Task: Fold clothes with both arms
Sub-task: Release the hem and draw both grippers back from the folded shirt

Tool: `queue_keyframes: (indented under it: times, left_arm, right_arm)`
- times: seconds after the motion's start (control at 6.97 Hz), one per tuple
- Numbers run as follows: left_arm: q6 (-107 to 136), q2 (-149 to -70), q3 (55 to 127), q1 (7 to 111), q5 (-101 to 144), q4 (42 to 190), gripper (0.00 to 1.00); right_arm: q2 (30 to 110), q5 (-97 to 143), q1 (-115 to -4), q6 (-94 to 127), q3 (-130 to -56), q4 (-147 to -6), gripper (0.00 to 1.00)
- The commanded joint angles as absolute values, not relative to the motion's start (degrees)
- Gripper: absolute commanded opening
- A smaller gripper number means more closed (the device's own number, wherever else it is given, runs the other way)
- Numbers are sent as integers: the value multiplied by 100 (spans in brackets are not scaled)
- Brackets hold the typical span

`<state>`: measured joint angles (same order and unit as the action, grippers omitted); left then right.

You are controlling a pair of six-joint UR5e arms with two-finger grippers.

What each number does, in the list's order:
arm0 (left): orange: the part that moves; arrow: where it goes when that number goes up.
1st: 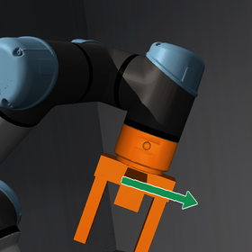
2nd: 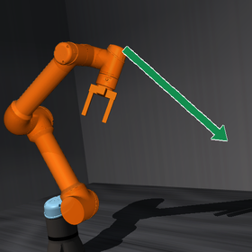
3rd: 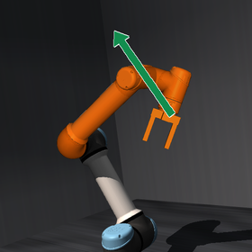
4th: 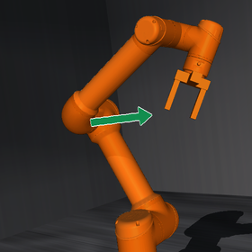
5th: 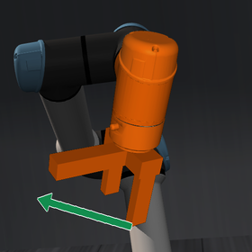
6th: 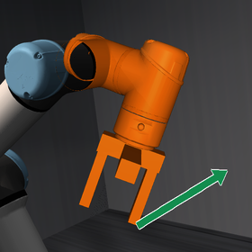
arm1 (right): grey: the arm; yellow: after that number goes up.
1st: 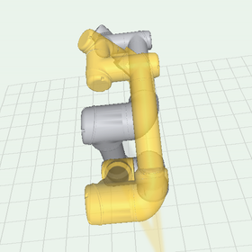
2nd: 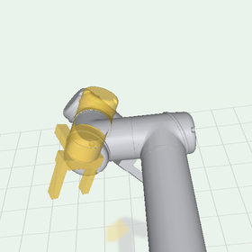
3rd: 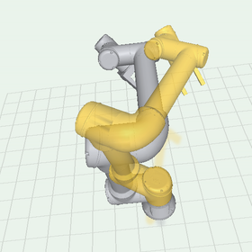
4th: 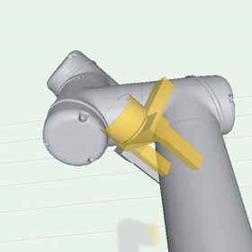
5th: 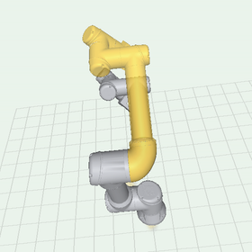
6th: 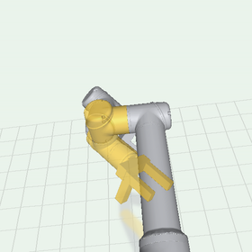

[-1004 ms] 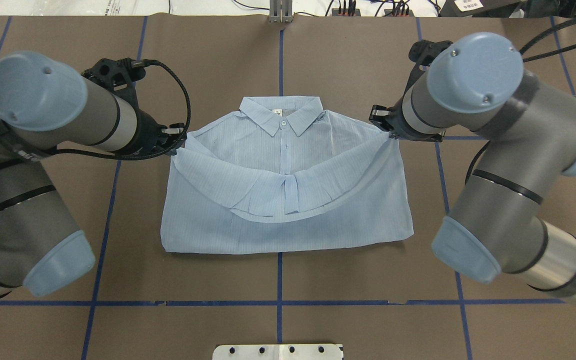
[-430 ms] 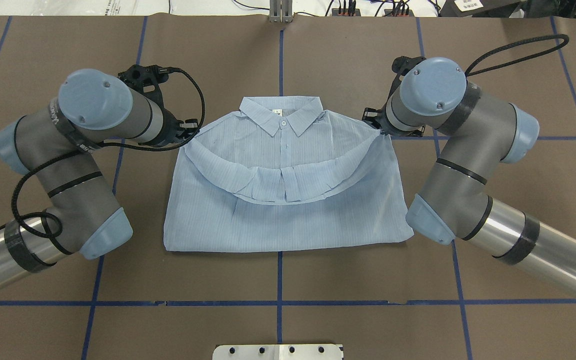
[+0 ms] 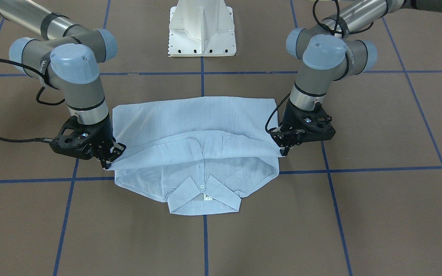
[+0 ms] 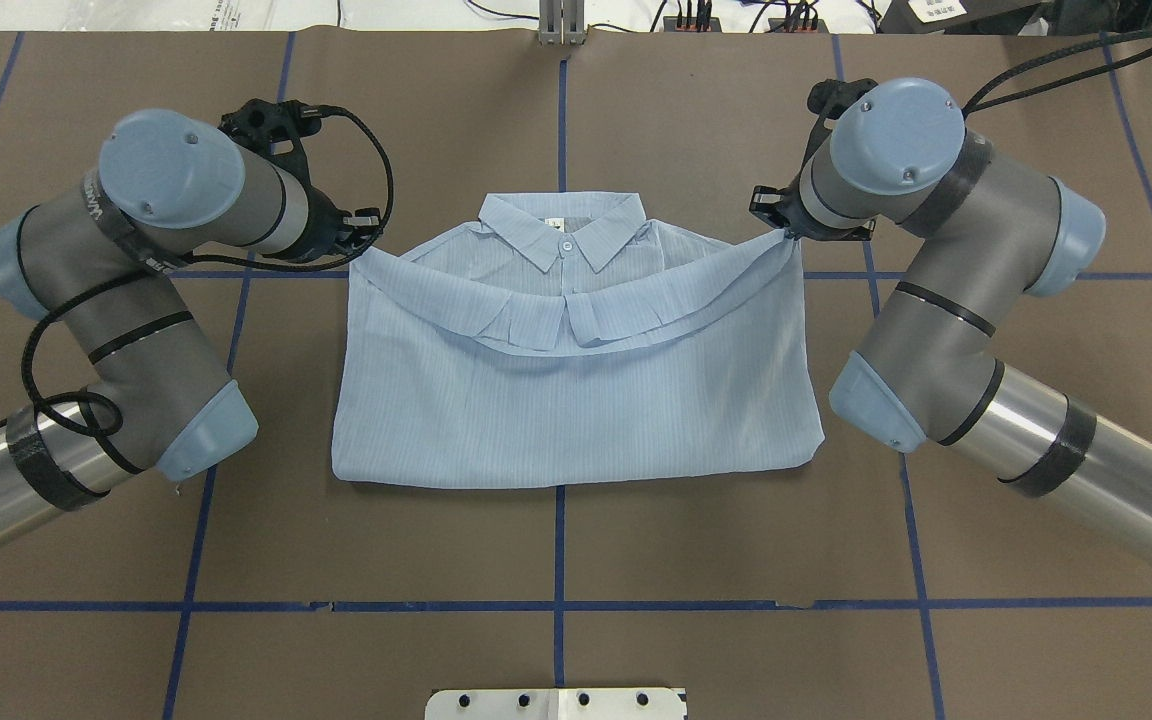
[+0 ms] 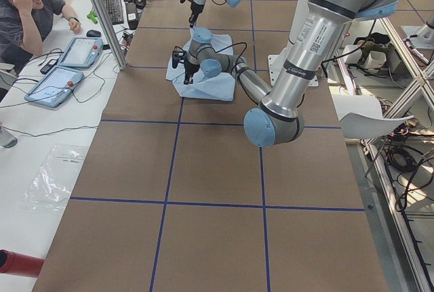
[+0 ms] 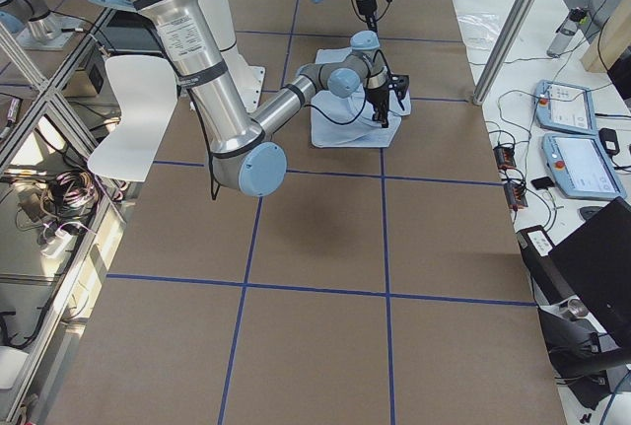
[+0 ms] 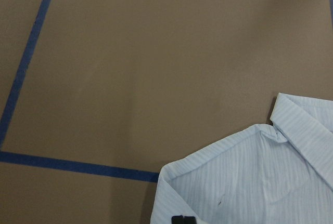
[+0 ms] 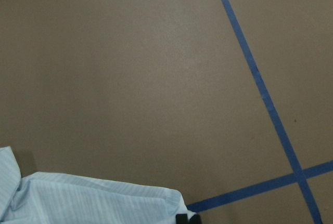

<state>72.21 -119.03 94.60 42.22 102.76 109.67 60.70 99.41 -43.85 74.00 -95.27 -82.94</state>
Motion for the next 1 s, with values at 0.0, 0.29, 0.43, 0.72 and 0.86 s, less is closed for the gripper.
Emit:
queue_keyframes:
  times: [0.0,0.29,0.43,0.72,0.86]
  left_arm:
    - [7198,-11961,9186,4254,10283,10995,0]
    - [6962,-12015,8895,4254,10274,11152,0]
    - [6961,-12023,8877,4254,10283,11153,0]
    - [6952,-11954,8947,4254,10309,11528,100]
    - [6874,-11927,9086,4263,10553,11505,100]
  right_arm:
    - [6134,9932,-4395,7304,-9344,-8288,0]
    - [6222,9932,-4351,7304,-9290,-8244,0]
    - [6179,9914,-4237,7312,-9281,-8253,21]
    - [6039,9905,-4157,7304,-9185,-8253,100]
    - [6029,9957,-4192,7234,-9219,-8253,100]
